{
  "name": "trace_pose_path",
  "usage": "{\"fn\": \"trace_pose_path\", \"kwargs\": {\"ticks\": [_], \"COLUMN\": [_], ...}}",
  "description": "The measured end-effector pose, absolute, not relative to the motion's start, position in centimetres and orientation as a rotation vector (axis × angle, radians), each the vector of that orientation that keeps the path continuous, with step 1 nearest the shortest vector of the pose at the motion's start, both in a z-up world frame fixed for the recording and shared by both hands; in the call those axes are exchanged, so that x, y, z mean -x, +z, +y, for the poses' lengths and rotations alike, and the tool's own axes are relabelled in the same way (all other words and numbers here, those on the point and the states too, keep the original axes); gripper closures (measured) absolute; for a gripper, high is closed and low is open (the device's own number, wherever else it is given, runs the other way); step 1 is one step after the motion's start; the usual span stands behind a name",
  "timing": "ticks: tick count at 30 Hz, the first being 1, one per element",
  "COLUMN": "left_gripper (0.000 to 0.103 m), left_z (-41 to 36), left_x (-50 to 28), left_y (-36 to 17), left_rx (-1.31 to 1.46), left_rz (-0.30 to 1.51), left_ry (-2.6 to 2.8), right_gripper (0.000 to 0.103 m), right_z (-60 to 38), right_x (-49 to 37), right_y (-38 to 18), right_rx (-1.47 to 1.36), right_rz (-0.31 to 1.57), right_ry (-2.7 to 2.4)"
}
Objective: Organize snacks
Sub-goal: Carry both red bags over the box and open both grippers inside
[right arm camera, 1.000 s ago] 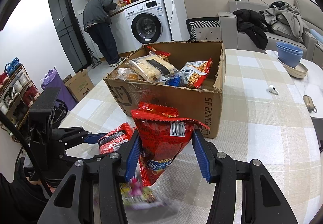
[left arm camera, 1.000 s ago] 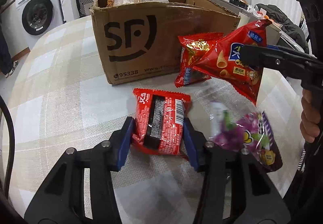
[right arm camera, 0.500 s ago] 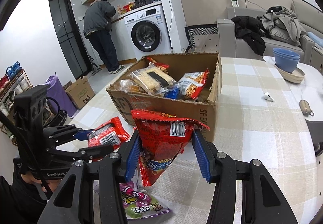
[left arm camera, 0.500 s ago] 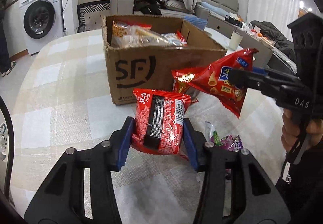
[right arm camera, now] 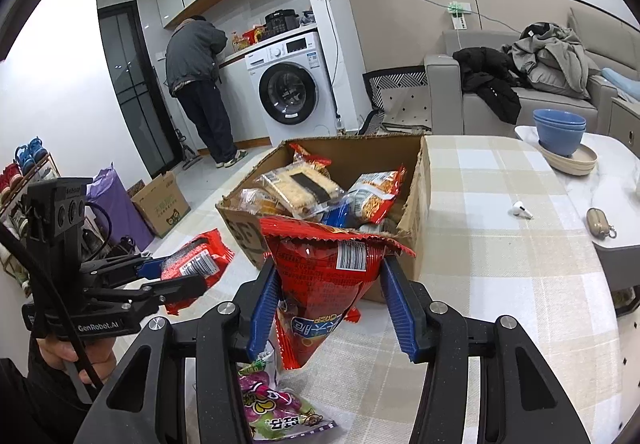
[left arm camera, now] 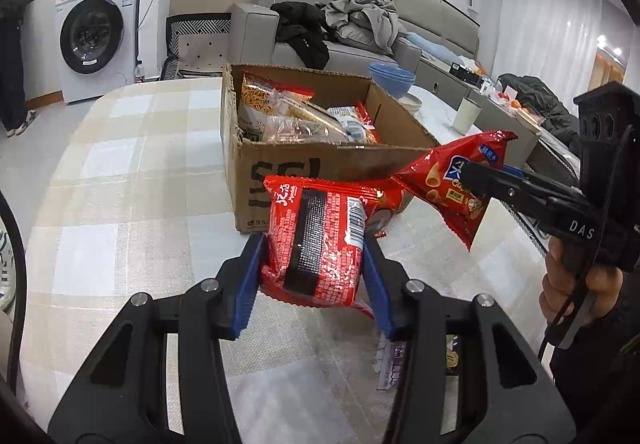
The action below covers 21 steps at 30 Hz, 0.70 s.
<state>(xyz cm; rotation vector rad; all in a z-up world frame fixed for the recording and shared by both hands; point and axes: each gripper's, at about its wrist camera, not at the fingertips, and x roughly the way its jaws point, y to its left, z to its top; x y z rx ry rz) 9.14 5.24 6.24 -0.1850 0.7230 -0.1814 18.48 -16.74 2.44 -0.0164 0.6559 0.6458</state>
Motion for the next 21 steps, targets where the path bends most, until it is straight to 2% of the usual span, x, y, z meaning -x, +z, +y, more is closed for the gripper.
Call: {"fn": "trace_pose_path", "kwargs": {"ticks": [12,21], "left_gripper": [0.059,0.058], "left_z": [6.5,6.1], "left_x": [-7.3,-9.0], "left_y": [10.0,12.5], "left_rx": [0.186,0.175], "left_rz": [0.669,0.646], "left_ry": [-0.157,-0.159], "right_gripper": [0.052,0.052], "right_z": [-17.8,-17.1], "right_x": [-19.0,-20.1], "right_y": [4.0,5.6], "right_rx": [-0.015,-0.015], "right_rz": [0.619,0.589], "right_ry": [0.623,0.625]}}
